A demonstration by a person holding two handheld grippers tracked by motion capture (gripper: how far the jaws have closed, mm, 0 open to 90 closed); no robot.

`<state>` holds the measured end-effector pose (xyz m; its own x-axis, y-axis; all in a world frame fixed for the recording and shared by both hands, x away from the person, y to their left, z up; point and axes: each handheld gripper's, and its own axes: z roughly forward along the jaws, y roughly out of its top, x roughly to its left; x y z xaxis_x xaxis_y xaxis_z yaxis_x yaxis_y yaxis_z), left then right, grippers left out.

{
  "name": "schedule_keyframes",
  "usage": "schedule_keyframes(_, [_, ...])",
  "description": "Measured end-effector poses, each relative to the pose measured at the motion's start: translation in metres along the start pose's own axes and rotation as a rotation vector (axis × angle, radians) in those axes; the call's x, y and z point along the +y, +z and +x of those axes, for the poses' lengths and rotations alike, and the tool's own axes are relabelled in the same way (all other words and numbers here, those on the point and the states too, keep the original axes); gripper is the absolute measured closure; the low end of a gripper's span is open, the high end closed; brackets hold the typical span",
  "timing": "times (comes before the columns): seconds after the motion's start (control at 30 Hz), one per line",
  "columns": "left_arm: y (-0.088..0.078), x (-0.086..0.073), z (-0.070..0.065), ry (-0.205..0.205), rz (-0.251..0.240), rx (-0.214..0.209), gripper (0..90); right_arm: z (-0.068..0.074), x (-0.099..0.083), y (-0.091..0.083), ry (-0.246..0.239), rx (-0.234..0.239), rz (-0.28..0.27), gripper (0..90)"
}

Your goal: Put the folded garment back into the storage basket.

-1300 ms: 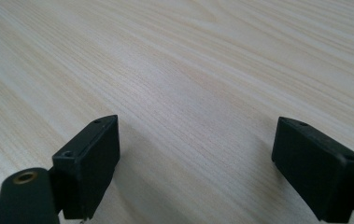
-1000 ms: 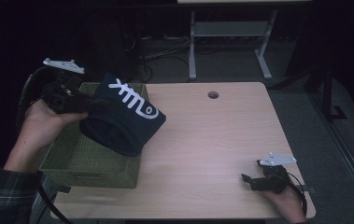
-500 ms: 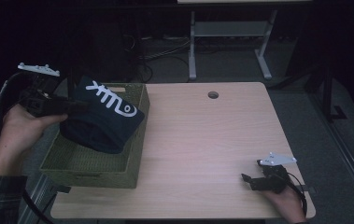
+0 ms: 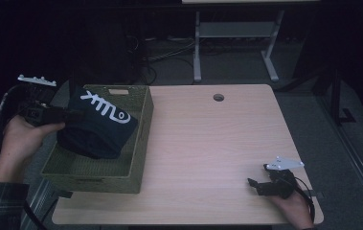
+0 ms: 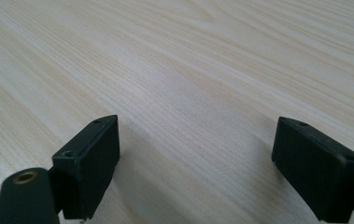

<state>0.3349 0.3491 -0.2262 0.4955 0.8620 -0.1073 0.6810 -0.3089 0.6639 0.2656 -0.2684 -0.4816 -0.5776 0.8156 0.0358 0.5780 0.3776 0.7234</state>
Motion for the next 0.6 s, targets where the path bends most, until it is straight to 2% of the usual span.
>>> schedule_keyframes(0.43, [0.022,-0.022,0.014,-0.061,0.025,-0.001,71.2,0.000,0.000,0.000,-0.005,0.000,0.000,15.0])
schedule_keyframes(0.6, [0.037,-0.033,0.018,-0.083,0.041,-0.028,71.2,0.000,0.000,0.000,-0.006,-0.003,-0.001,15.0])
